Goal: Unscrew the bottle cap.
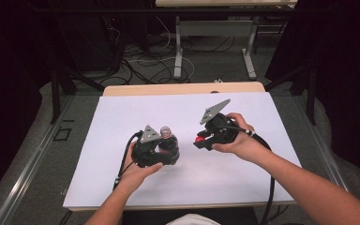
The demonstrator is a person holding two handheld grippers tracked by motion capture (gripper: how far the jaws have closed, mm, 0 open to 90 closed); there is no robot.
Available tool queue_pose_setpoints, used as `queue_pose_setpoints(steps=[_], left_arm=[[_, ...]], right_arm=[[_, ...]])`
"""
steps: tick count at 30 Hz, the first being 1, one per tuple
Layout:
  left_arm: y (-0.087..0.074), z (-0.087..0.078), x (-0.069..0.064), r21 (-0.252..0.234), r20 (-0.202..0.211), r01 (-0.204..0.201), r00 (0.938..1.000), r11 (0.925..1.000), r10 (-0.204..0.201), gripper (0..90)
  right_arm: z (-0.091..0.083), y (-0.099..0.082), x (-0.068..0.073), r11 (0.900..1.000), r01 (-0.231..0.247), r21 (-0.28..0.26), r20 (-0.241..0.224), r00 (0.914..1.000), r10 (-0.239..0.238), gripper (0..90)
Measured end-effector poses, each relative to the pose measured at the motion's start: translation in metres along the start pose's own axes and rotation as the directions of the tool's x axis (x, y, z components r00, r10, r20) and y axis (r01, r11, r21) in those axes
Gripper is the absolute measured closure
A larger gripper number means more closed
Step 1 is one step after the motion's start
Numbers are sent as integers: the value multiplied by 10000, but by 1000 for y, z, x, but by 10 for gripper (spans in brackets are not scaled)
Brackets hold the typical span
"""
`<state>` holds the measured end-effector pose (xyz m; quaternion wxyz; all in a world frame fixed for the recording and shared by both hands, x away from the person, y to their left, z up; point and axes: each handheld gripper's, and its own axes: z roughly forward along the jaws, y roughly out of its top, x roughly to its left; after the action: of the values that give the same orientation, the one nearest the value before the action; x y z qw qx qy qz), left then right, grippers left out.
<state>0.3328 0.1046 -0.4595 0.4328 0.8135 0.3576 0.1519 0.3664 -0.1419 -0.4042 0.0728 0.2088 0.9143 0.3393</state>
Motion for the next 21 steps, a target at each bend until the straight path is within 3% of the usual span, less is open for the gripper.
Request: queue_pose_setpoints(steps=[2,3,4,9,11,17,21], left_arm=[[3,1,1,17,-91,82,9999,10000,-81,298],[5,2,2,-37,-165,102,9998,9999,-103,298],[7,3,3,-55,-186,116,9998,9999,-117,298],[17,6,8,-145,-175,247,9995,9996,-249,298],[21,9,9,-218,-245,292,9993,9993,-298,298],[33,24,14,-196,-278,390,9988,9990,-396,298],[42,41,16,-110,-336,413,9986,9991,-417,298]], right_arm=[[2,-6,0,9996,-268,-24,333,9991,269,608],[4,-10,-2,9999,-155,-25,471,9988,156,608],[5,-13,-1,9991,-421,-11,626,9972,420,608],[14,-32,-4,9938,-1111,-49,623,9918,1112,608],[19,-41,-5,9913,-1305,-159,820,9879,1313,608],[30,-64,-10,9810,-1938,-81,678,9787,1939,608],[36,-76,-12,9788,-2029,-290,813,9755,2046,608]])
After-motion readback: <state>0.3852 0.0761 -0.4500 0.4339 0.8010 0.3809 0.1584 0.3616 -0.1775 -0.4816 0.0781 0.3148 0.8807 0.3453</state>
